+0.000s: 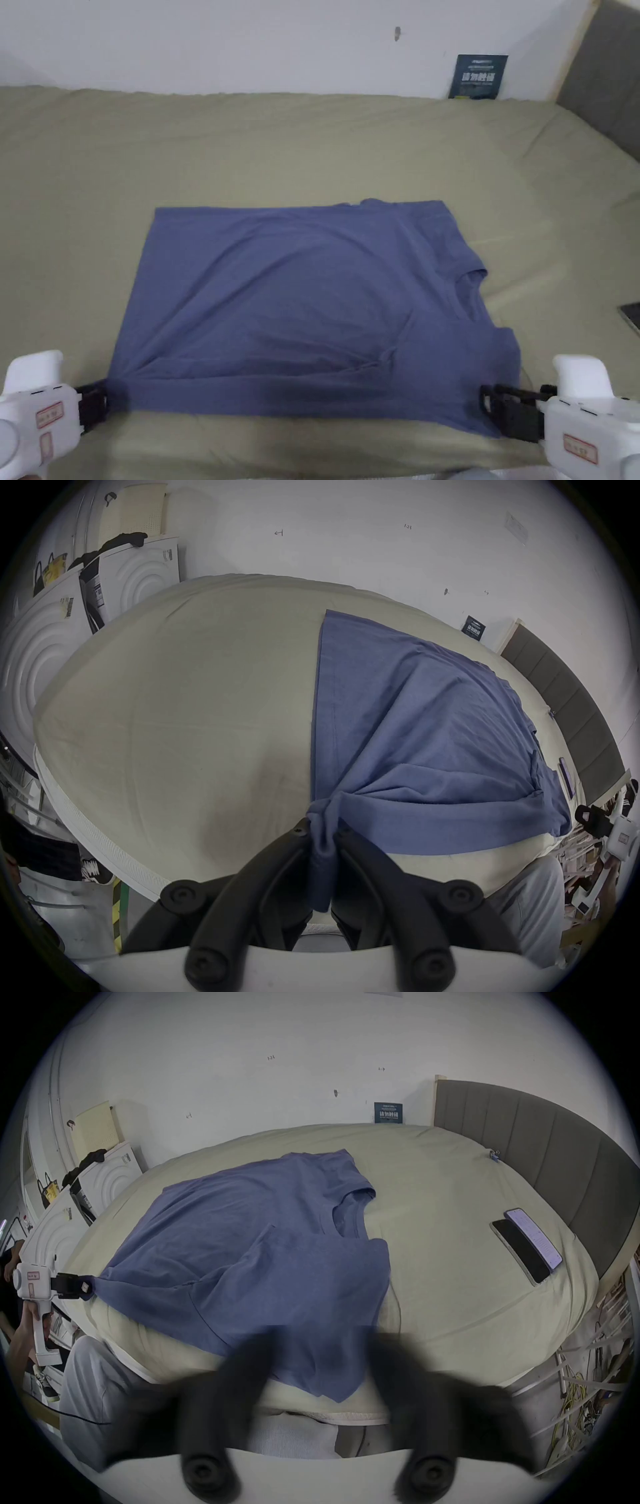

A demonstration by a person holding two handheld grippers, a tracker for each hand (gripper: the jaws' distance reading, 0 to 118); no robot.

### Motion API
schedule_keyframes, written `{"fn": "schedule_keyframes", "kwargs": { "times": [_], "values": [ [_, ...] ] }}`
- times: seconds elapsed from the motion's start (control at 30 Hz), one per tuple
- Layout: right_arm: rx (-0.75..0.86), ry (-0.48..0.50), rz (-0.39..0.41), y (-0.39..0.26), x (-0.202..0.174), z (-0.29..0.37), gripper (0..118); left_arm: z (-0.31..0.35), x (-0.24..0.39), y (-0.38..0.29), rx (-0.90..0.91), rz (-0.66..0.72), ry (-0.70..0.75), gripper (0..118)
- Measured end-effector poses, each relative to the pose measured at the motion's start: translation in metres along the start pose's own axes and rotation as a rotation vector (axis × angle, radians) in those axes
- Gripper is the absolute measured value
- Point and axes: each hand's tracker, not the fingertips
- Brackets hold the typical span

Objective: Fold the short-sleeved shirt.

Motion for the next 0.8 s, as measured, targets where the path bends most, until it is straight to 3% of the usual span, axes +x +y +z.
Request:
{"fn": "schedule_keyframes", "kwargs": {
  "times": [0.03, 0.07, 0.13, 0.27, 0.4, 0.43, 0.47, 0.5, 0.53, 0.6, 0.63, 0.8],
  "values": [
    [-0.015, 0.021, -0.008, -0.001, 0.003, -0.002, 115, 0.0, 0.0, 0.0, 0.002, 0.002, -0.002, 5],
    [0.016, -0.002, -0.026, -0.002, 0.004, 0.002, 118, 0.001, 0.001, -0.001, 0.0, 0.002, -0.004, 5],
    [-0.028, 0.05, -0.048, -0.001, 0.002, 0.001, 118, 0.001, 0.002, -0.001, 0.007, -0.002, -0.002, 5],
    [-0.069, 0.016, 0.028, -0.002, 0.006, -0.016, 118, 0.002, 0.006, -0.001, 0.005, -0.009, 0.006, 5],
    [-0.108, 0.027, 0.039, -0.002, 0.01, -0.032, 116, 0.004, 0.009, 0.0, 0.004, -0.016, 0.011, 5],
    [-0.11, 0.027, 0.036, -0.003, 0.012, -0.033, 107, 0.004, 0.009, -0.001, 0.003, -0.017, 0.01, 5],
    [-0.114, 0.027, 0.033, -0.005, 0.012, -0.033, 91, 0.005, 0.009, -0.001, 0.002, -0.018, 0.01, 5],
    [-0.112, 0.022, 0.032, -0.007, 0.012, -0.032, 52, 0.004, 0.008, 0.0, 0.001, -0.017, 0.009, 5],
    [-0.107, 0.016, 0.035, -0.01, 0.014, -0.031, 29, 0.004, 0.008, 0.0, -0.001, -0.016, 0.008, 5],
    [-0.107, 0.002, 0.051, -0.015, 0.015, -0.029, 22, 0.005, 0.009, -0.001, -0.003, -0.016, 0.006, 5],
    [-0.112, 0.011, 0.051, -0.016, 0.015, -0.029, 8, 0.005, 0.008, -0.001, -0.005, -0.017, 0.006, 5],
    [-0.08, 0.032, 0.037, -0.015, 0.013, -0.022, 5, 0.008, 0.008, 0.001, 0.002, -0.016, 0.002, 5]
  ]
}}
